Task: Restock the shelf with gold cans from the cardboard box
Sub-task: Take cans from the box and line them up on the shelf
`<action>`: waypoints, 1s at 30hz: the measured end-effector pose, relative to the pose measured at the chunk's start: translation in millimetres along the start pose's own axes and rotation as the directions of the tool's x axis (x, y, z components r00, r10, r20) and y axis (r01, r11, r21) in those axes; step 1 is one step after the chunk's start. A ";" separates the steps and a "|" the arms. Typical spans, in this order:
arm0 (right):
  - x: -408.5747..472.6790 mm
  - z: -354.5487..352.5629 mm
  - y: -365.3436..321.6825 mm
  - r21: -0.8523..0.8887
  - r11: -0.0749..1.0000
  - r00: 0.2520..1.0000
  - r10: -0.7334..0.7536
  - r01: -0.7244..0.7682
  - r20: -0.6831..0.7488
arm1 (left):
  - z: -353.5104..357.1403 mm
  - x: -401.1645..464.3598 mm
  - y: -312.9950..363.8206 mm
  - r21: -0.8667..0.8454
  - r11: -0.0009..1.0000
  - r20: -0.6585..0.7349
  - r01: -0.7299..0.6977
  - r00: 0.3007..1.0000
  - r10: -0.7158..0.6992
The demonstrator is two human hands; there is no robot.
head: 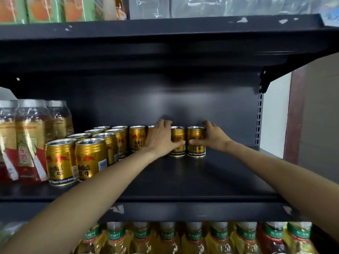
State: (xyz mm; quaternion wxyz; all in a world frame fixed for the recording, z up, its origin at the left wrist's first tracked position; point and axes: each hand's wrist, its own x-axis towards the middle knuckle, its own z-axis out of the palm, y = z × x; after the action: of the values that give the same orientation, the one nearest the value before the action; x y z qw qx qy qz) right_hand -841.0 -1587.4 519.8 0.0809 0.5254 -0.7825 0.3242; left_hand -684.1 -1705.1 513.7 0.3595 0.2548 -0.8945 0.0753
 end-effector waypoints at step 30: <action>9.0 17.8 -1.4 -0.430 0.882 0.981 -0.185 0.191 0.055 | 12.0 11.1 -7.2 0.310 0.923 0.123 -0.227 0.972 0.198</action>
State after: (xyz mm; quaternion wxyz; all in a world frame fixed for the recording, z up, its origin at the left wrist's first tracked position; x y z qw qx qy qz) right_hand -839.8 -1605.2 510.8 0.2219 0.5695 -0.7809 0.1294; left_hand -694.5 -1719.6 512.2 0.2626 0.2144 -0.9077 0.2473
